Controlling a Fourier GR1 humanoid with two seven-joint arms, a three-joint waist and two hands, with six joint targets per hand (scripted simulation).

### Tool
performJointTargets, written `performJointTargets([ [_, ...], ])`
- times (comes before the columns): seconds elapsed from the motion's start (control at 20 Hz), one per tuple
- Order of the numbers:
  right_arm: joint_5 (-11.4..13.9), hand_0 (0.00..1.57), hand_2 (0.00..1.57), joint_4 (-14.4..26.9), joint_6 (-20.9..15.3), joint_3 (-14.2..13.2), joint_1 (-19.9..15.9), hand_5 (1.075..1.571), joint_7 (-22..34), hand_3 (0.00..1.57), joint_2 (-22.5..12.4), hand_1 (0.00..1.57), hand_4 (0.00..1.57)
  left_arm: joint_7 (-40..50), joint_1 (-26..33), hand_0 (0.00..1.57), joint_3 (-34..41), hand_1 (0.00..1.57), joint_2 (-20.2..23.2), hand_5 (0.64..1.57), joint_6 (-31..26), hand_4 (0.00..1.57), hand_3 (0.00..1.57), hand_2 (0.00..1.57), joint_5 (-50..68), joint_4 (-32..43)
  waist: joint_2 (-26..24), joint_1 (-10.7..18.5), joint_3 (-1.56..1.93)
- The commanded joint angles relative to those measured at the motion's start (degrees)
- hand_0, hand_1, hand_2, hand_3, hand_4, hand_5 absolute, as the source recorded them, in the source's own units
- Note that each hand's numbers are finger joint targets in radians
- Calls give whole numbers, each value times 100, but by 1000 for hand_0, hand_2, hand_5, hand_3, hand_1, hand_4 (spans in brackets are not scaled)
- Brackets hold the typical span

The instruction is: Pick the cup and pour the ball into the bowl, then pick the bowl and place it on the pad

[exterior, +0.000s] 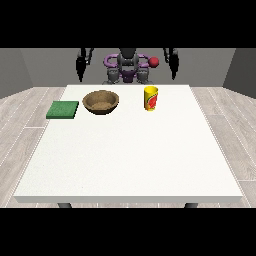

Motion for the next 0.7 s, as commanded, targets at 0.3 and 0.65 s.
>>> performJointTargets([
  [0.3,-1072,0,0,-554,728,-669,-65,1569,688,0,-577,0,0,1073,-603,0,525,0,-61,1557,16,0,0,0,923,-815,-1350,-228,-130],
  [0.65,-1834,0,0,-807,1374,-1340,11,1570,625,0,-994,0,0,276,-240,0,897,0,124,1547,-229,0,0,0,1042,-760,-661,-254,-138],
])
